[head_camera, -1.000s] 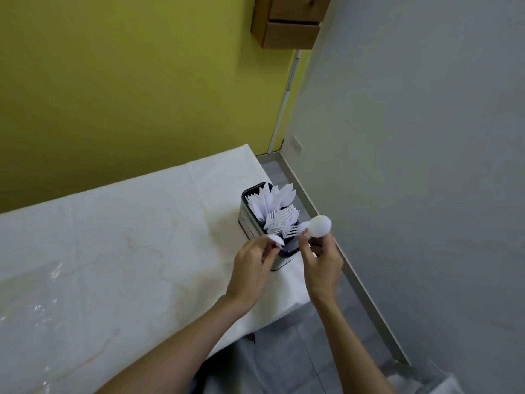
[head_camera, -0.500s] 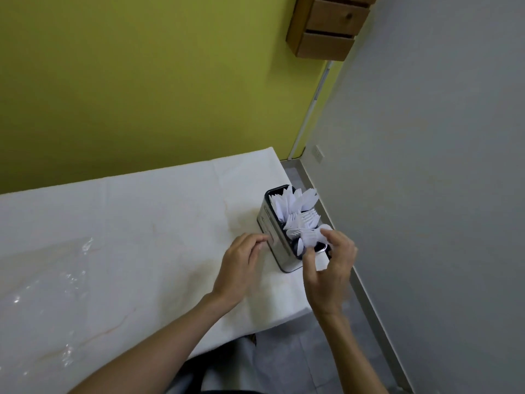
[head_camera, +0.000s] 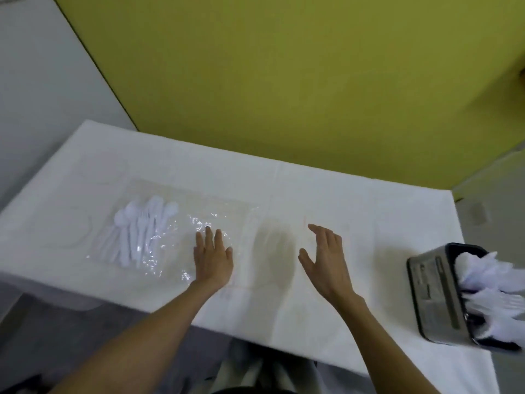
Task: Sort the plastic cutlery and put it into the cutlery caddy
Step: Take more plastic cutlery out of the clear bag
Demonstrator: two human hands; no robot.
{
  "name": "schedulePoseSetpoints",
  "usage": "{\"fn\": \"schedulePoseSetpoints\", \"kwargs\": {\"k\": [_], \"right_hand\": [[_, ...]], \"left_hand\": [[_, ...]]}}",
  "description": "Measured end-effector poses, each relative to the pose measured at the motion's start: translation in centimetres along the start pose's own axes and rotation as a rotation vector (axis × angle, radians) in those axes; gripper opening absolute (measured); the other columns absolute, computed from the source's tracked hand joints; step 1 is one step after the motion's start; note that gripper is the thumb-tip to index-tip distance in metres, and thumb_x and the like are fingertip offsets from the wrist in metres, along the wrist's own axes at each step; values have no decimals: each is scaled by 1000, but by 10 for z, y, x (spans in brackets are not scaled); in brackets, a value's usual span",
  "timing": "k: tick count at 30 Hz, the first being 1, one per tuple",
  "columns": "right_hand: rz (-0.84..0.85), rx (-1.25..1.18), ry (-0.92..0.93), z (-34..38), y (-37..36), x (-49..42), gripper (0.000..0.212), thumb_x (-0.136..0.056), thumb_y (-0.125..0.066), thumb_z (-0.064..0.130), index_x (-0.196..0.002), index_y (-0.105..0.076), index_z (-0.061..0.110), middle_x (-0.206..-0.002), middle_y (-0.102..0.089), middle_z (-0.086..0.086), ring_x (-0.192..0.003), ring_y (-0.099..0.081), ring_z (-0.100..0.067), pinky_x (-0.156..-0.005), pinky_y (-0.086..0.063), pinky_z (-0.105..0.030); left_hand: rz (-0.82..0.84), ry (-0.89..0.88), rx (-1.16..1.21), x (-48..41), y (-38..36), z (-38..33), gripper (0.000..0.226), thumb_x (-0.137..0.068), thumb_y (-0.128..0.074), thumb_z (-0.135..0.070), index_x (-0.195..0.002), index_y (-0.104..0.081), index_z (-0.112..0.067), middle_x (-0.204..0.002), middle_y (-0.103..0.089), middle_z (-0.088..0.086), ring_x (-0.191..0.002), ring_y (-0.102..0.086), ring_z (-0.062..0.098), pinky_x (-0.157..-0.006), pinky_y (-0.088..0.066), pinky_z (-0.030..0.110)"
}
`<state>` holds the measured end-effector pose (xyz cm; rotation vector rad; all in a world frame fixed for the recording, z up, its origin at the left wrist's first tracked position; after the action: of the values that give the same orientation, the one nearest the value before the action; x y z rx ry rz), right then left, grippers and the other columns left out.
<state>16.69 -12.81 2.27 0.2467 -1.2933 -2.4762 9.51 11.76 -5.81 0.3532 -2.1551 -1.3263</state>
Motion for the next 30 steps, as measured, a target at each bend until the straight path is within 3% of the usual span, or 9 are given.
{"fn": "schedulePoseSetpoints", "kwargs": {"k": [4, 10, 15, 18, 20, 22, 24, 26, 30], "right_hand": [[114, -72, -60, 11, -37, -12, 53, -95, -58, 21, -143, -39, 12, -141, -46, -3, -131, -38, -22, -103, -39, -31], [243, -380, -497, -17, -75, -4, 35, -97, -53, 24, -130, -50, 12, -122, -58, -5, -105, -58, -19, -91, -49, -31], [76, -608, -884, -58, -74, 22, 23, -95, -49, 31, -104, -60, 13, -96, -65, -6, -84, -60, -25, -77, -56, -39], [-48, -716, -986, -80, -61, 37, 26, -92, -51, 19, -67, -58, 11, -61, -56, -2, -61, -46, -22, -55, -40, -28], [-135, -837, -1064, -97, -49, 49, 28, -89, -58, 8, -62, -64, 8, -57, -54, -3, -59, -43, -21, -56, -39, -26], [-120, -923, -1064, -104, -36, 53, 19, -89, -67, 8, -70, -69, 6, -59, -55, -5, -57, -44, -18, -52, -40, -24], [-65, -980, -1012, -103, -26, 49, 13, -86, -73, 12, -74, -71, 6, -62, -57, -5, -55, -45, -16, -50, -38, -23], [-35, -1054, -992, -102, -22, 46, 9, -84, -75, 12, -78, -72, 5, -66, -60, -7, -57, -49, -15, -53, -40, -24], [36, -1327, -1017, -94, -27, 41, 9, -85, -72, 11, -85, -68, 2, -73, -65, -10, -63, -59, -16, -57, -50, -20]], "left_hand": [[214, -13, -133, -5, -16, 29, 60, -102, -23, -33, -152, 5, -14, -159, 20, 5, -145, 19, 33, -118, 0, 52], [209, -84, -165, 7, -29, -3, 58, -103, -20, -34, -152, 4, -16, -159, 17, 4, -147, 10, 34, -118, -7, 49], [290, -298, -109, 36, -57, -80, 53, -102, -22, -30, -151, -7, -18, -161, 7, 0, -144, -7, 33, -114, -19, 43], [358, -441, -74, 52, -76, -114, 49, -103, -25, -27, -150, -18, -15, -161, 0, 0, -136, -19, 33, -111, -27, 41], [415, -507, 71, 57, -86, -130, 42, -101, -29, -22, -140, -37, -11, -156, -21, 1, -128, -28, 29, -107, -30, 37], [377, -471, 382, 57, -82, -144, 32, -96, -36, -16, -114, -60, -5, -121, -55, -2, -105, -48, 19, -91, -37, 26], [332, -251, 653, 54, -73, -146, 22, -95, -47, -14, -100, -68, -9, -92, -62, -6, -85, -58, 11, -76, -42, 16], [411, -86, 894, 56, -72, -152, 15, -92, -57, -15, -95, -70, -9, -88, -68, 1, -77, -66, 13, -74, -51, 13], [490, -129, 969, 59, -70, -161, 19, -77, -78, -24, -91, -72, -14, -88, -73, 5, -82, -71, 16, -78, -58, 25]]}}
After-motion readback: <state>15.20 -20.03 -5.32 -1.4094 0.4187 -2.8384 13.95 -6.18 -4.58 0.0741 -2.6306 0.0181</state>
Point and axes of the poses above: each hand's wrist, its own x-axis away from the middle knuckle, its own y-axis out of the back of the hand, z = x × y, the point moved 7 cm from there along -x, towards the middle knuckle
